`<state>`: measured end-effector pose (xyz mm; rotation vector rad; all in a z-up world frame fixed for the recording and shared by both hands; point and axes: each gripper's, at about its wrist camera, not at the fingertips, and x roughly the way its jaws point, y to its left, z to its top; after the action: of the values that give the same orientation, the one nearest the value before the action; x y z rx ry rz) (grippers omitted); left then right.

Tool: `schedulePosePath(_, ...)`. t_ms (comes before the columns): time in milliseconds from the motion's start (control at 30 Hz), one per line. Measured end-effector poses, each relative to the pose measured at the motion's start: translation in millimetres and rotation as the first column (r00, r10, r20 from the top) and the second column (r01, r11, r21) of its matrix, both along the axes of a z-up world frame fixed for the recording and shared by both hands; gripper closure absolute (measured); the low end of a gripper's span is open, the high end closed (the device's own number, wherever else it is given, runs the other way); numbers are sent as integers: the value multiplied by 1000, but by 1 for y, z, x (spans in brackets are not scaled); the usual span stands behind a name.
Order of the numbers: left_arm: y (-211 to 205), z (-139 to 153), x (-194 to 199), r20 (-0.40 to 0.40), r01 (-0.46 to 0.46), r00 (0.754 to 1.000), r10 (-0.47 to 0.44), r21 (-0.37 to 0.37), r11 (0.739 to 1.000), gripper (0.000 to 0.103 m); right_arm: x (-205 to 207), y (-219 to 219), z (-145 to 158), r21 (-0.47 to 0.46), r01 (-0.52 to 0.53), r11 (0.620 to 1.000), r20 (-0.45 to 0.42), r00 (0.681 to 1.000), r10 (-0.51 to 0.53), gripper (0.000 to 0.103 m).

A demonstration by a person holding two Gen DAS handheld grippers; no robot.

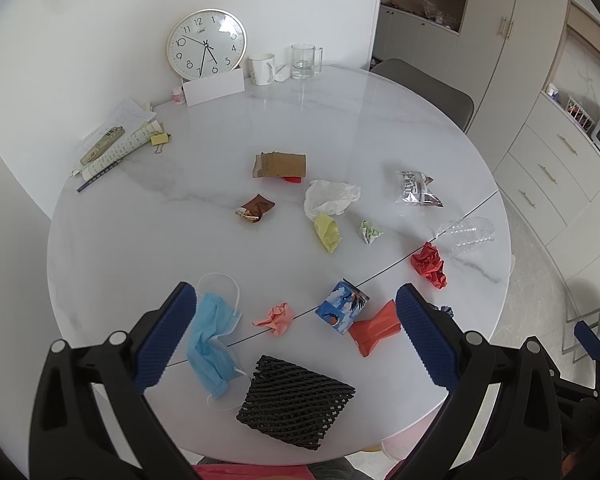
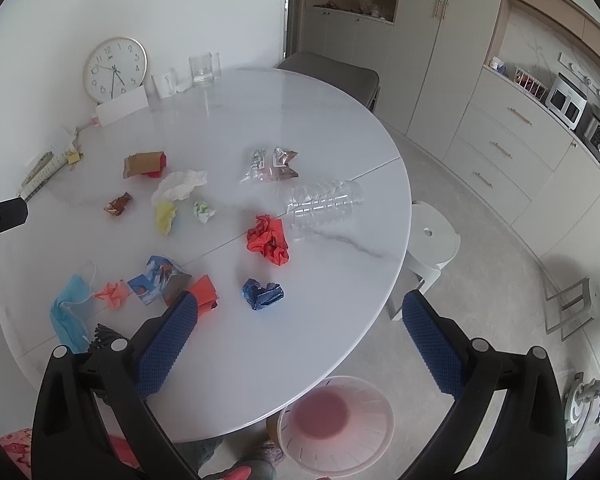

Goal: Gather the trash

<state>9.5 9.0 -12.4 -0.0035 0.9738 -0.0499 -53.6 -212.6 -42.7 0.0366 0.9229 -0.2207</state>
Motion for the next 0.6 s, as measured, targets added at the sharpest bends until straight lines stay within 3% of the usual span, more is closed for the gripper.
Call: schedulePosePath(600, 11, -11, 11, -13, 26, 1000, -26, -5, 1000, 8, 5, 4, -6, 39, 15, 999, -1, 1000, -15, 2)
